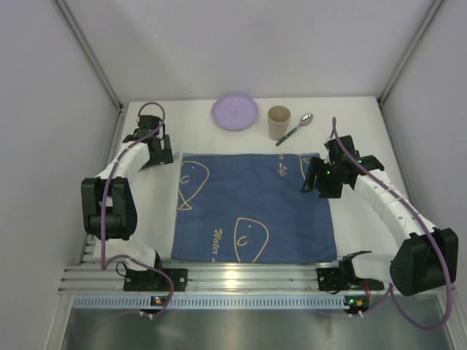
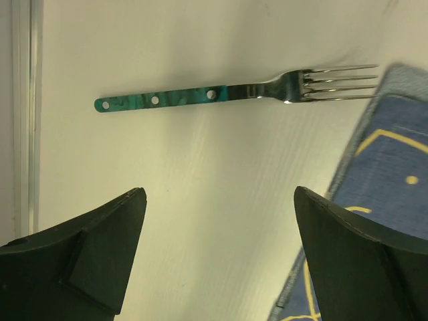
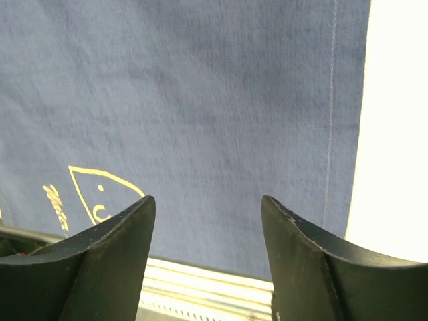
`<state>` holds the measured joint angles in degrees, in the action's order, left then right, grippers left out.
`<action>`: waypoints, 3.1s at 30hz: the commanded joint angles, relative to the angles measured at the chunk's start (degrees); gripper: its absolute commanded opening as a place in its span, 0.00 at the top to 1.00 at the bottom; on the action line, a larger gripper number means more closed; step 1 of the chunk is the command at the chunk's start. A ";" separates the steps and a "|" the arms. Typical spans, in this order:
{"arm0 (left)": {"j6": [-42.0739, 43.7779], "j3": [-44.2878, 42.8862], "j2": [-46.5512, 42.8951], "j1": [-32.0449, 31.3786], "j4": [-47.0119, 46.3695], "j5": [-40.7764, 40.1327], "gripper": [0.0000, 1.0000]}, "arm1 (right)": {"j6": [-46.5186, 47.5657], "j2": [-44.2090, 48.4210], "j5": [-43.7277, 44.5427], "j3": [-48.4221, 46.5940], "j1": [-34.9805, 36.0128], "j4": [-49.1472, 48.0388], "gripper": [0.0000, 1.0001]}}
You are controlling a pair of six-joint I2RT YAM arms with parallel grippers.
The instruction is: Set the dinner table for one person
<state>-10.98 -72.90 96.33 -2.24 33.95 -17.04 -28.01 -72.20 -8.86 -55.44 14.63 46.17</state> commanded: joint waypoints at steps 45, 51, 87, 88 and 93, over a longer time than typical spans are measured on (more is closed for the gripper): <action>0.26 -9.27 28.47 12.52 1.81 25.39 0.92 | 3.31 -0.66 4.56 -2.13 0.48 10.61 0.36; 0.18 -9.54 27.16 12.52 3.57 25.30 1.00 | 3.49 0.48 3.94 0.07 0.22 9.20 0.37; -27.43 25.36 -15.30 -19.47 -7.06 21.87 0.41 | -2.40 -7.67 2.62 -21.88 -2.85 3.93 0.31; -27.16 24.75 -15.56 -19.56 -7.06 21.78 0.04 | -2.84 -9.52 2.54 -23.90 -3.20 3.49 0.31; -25.85 22.55 -18.37 -19.56 -5.57 24.32 0.02 | -5.82 -27.35 2.80 -42.67 -5.49 3.74 0.32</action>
<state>-37.36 -47.40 81.17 -21.54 30.41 5.76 -30.96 -91.11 -6.94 -88.20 10.63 51.66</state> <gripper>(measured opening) 0.982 0.688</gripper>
